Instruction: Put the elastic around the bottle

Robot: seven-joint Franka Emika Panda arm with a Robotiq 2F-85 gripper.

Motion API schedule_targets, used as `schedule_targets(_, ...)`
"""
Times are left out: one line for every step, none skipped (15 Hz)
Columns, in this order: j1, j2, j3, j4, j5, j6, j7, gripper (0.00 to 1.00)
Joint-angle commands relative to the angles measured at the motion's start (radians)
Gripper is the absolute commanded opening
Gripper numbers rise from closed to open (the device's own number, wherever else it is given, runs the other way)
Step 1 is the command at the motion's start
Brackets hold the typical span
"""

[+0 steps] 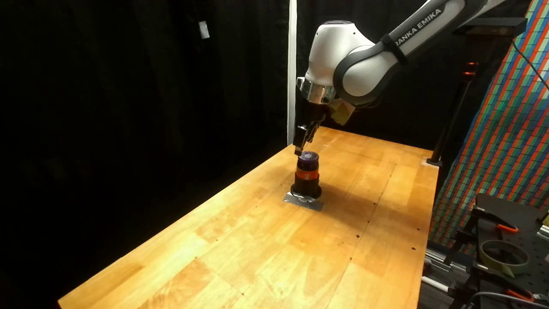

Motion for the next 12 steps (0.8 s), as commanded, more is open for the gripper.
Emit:
schedule_targets(0.015, 0.057, -0.024, 0.057, 0.013, -0.005, -0.016, 1.00)
schedule_targets(0.016, 0.068, -0.026, 0.062, 0.011, -0.002, -0.016, 1.00)
schedule_targets(0.016, 0.078, -0.027, 0.064, 0.013, -0.004, -0.018, 1.00)
schedule_targets(0.017, 0.086, -0.029, 0.064, 0.012, 0.007, -0.014, 1.00)
schedule_targets(0.018, 0.094, -0.030, 0.066, 0.010, 0.014, -0.013, 1.00)
schedule_targets(0.019, 0.102, -0.033, 0.065, 0.007, 0.023, -0.012, 1.00)
schedule_targets(0.024, 0.110, -0.041, 0.063, -0.005, 0.046, -0.005, 1.00)
schedule_targets(0.025, 0.119, -0.042, 0.066, -0.003, 0.059, -0.005, 1.00)
schedule_targets(0.025, 0.127, -0.045, 0.065, -0.002, 0.071, -0.005, 1.00)
schedule_targets(0.028, 0.136, -0.051, 0.067, -0.006, 0.091, -0.003, 1.00)
schedule_targets(0.036, 0.142, -0.064, 0.064, -0.017, 0.117, 0.007, 1.00)
schedule_targets(0.039, 0.149, -0.070, 0.067, -0.018, 0.131, 0.007, 1.00)
